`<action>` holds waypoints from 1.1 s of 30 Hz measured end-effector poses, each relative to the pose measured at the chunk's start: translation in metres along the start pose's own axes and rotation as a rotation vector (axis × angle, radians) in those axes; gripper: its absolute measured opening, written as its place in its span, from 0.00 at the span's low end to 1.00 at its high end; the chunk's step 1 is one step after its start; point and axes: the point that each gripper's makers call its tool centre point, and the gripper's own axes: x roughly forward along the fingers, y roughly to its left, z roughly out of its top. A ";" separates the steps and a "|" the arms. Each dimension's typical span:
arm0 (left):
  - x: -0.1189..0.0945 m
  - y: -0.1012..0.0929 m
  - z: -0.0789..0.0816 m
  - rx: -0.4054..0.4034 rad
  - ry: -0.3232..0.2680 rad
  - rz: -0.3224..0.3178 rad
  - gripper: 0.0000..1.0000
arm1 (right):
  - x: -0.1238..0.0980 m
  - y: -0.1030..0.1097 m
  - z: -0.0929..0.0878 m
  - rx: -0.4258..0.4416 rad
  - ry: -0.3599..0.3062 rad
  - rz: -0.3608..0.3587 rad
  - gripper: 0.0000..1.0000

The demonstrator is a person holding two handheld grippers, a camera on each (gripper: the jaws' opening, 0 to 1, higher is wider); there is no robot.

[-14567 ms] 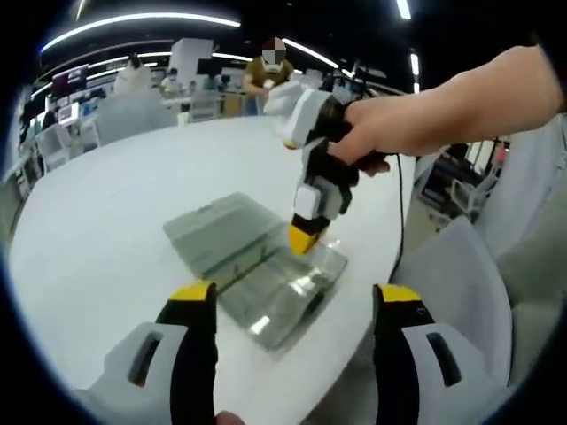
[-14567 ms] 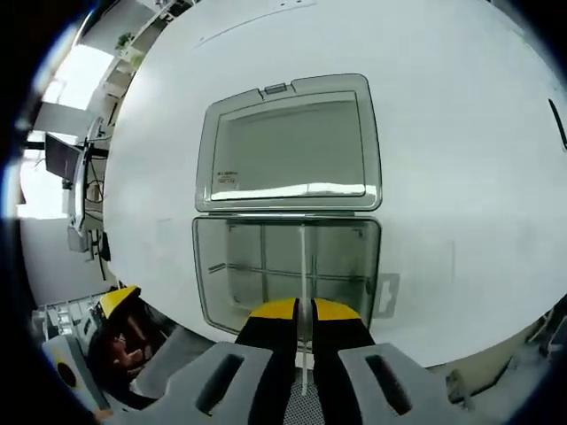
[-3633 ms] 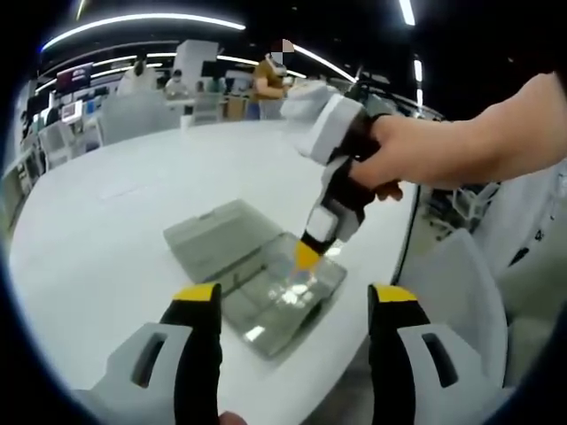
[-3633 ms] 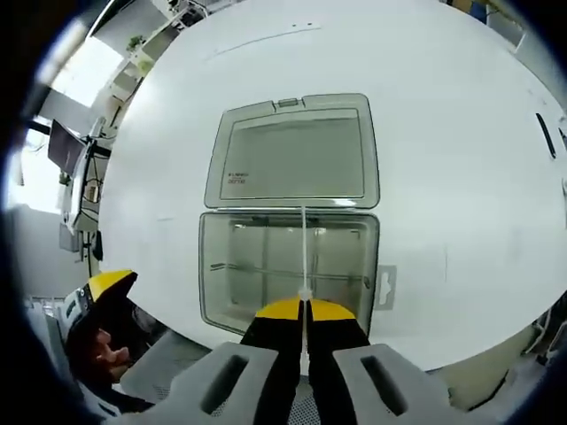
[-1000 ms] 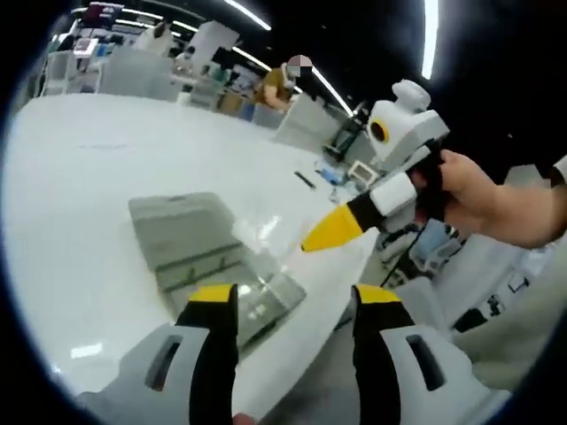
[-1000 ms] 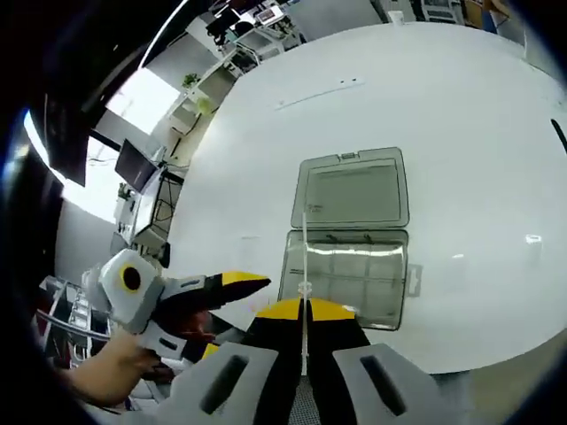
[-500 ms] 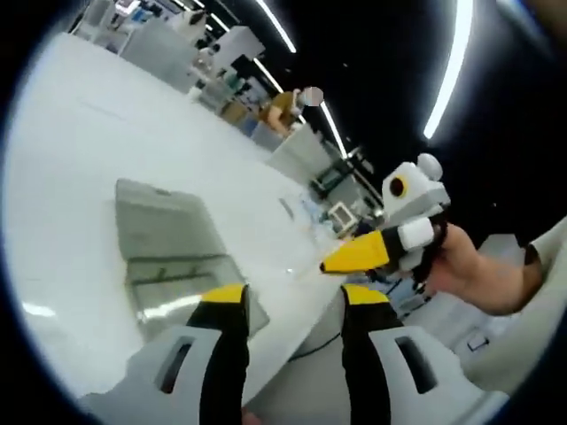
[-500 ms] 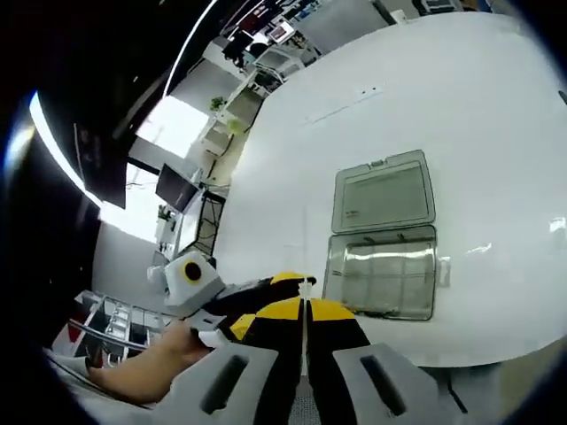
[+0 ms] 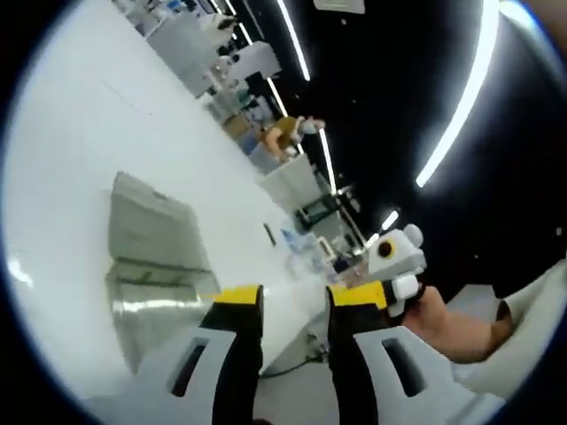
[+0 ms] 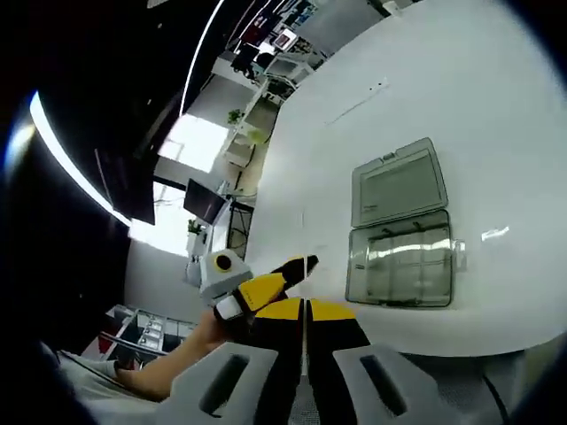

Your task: Insert the divider into the dual guide fixture by aligning both edges with the guide slots and pushing it downward to the bottom, including one-sided entry, uneven engagement, binding, and posture correction.

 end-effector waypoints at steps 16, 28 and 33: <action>0.008 -0.017 -0.001 -0.100 -0.003 -0.075 0.08 | -0.003 0.017 -0.012 0.038 0.025 0.142 0.00; 0.005 -0.026 -0.001 -0.180 -0.004 -0.139 0.00 | -0.009 0.023 -0.019 0.048 0.028 0.208 0.00; 0.006 -0.032 -0.001 -0.181 0.004 -0.162 0.00 | -0.010 0.023 -0.021 0.025 0.034 0.213 0.00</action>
